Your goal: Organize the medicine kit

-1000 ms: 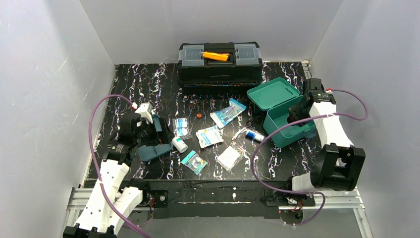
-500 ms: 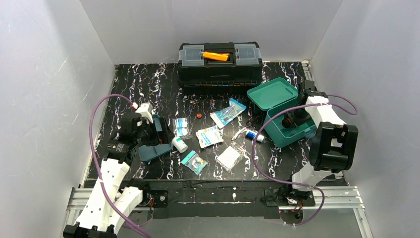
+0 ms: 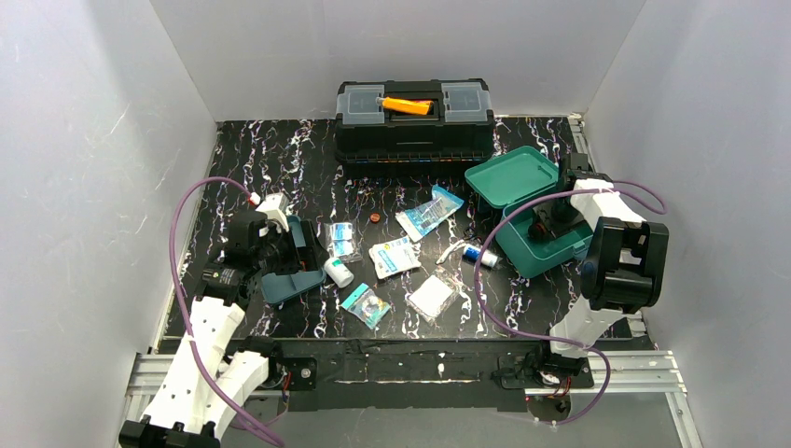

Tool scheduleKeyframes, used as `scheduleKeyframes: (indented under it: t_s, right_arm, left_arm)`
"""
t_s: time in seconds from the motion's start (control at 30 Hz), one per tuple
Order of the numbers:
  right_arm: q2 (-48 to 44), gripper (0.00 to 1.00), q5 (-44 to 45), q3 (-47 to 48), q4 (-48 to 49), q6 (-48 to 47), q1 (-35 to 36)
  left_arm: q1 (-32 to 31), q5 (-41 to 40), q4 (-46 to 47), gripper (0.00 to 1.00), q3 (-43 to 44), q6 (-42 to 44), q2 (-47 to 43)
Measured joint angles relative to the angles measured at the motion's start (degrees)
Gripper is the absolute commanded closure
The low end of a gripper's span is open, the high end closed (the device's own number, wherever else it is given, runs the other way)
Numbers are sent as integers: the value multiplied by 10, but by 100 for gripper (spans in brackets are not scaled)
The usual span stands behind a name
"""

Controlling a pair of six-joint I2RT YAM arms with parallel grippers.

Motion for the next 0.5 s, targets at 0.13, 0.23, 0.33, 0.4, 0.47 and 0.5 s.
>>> scheduleKeyframes:
  t_s: [0.13, 0.23, 0.33, 0.4, 0.47, 0.5]
  right_arm:
    - [0, 42, 0, 1, -1, -3, 0]
    - [-1, 39, 0, 9, -1, -9, 0]
    - [-10, 36, 0, 23, -5, -14, 0]
    - [-24, 34, 1, 36, -8, -19, 0]
    - [-39, 32, 3, 49, -16, -27, 0]
    - [-48, 32, 4, 56, -21, -30, 0]
  left_arm:
    - [0, 0, 0, 1, 0, 0, 2]
    - [0, 0, 0, 0, 0, 0, 2]
    - [0, 0, 0, 1, 0, 0, 3]
    - [0, 0, 0, 1, 0, 0, 3]
    - [0, 0, 0, 0, 0, 0, 3]
    - [0, 0, 0, 0, 0, 0, 3]
